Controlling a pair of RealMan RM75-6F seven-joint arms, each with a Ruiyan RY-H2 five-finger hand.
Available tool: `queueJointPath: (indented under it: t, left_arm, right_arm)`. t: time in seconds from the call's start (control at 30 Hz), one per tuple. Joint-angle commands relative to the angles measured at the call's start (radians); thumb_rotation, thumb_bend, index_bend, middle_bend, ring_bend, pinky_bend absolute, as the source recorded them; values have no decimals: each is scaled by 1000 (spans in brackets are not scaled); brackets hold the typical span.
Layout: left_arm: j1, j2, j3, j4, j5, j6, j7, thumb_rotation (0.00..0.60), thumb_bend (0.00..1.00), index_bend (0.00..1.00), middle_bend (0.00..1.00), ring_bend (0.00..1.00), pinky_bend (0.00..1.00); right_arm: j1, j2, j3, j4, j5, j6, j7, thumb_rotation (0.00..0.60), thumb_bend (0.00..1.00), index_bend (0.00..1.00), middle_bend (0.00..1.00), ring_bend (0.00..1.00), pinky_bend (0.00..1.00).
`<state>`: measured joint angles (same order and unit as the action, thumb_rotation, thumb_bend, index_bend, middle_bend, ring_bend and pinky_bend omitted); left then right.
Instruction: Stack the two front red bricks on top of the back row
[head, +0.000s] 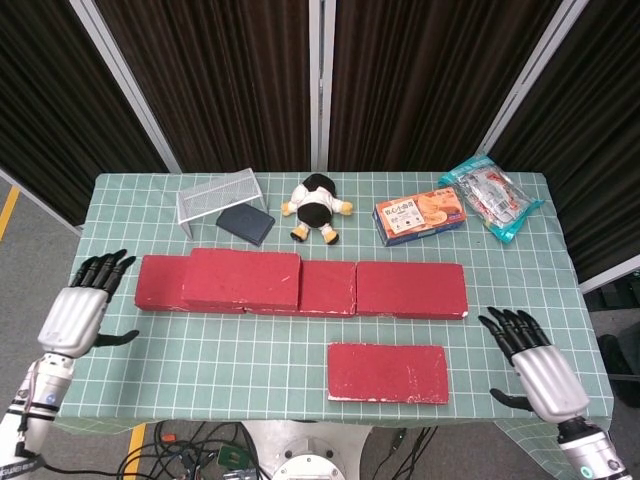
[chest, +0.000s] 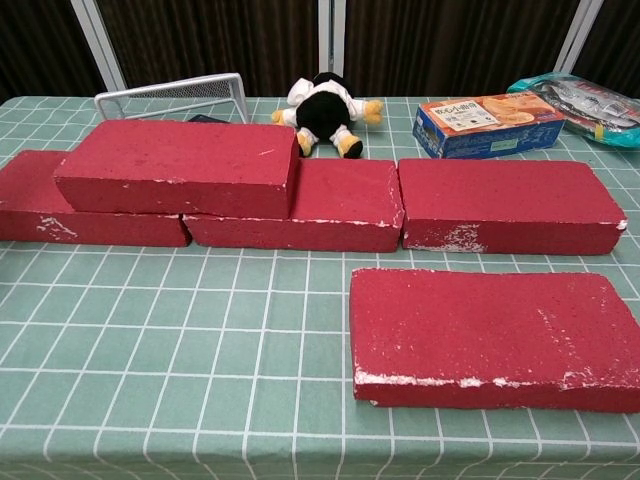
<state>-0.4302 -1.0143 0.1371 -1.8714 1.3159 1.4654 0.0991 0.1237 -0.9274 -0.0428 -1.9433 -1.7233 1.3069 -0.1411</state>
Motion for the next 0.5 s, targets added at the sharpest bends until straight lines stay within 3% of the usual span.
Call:
queueJointPath:
  t: [0.03, 0.27, 0.5]
  left_arm:
    - [112, -46, 27, 175, 97, 82, -148, 600, 0, 47, 0, 0, 0]
    - [183, -62, 28, 279, 131, 79, -275, 600, 0, 47, 0, 0, 0]
    - [219, -71, 18, 339, 178, 77, -350, 600, 0, 47, 0, 0, 0]
  right_arm:
    - [53, -43, -17, -71, 8, -112, -126, 600, 0, 0, 0, 0, 0]
    - [102, -142, -14, -129, 113, -246, -305, 600, 0, 0, 0, 0, 0]
    - [131, -256, -3, -121, 235, -299, -419, 600, 0, 0, 0, 0, 0]
